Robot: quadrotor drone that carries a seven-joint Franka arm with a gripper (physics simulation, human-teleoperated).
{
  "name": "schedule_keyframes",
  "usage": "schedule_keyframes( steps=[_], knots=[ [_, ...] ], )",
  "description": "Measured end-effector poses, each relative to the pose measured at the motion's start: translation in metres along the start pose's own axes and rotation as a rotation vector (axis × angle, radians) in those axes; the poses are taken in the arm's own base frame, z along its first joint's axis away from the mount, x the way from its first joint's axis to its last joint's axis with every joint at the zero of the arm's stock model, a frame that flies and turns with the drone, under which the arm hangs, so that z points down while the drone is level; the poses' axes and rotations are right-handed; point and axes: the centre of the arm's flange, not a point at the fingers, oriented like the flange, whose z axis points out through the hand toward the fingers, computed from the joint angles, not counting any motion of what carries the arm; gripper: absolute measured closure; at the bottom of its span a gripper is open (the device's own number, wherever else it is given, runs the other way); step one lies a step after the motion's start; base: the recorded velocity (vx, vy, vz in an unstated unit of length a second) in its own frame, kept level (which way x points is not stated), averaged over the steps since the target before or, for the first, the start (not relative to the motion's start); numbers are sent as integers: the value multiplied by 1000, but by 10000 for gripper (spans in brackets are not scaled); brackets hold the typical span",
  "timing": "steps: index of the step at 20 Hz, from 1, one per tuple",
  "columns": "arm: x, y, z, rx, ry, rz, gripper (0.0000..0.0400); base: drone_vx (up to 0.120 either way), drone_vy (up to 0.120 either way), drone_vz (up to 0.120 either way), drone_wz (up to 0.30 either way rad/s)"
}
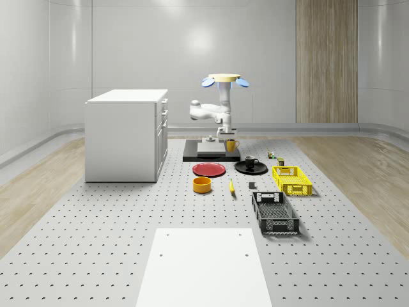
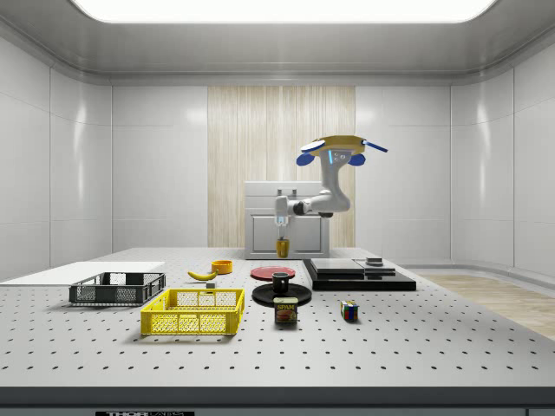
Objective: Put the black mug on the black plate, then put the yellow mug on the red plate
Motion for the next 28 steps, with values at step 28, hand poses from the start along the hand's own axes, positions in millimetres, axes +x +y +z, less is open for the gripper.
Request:
schedule_keyframes(
  steps=[28],
  knots=[
    [0, 0, 0, 0, 0, 0, 300, 43, -120, 0, 0]
  ],
)
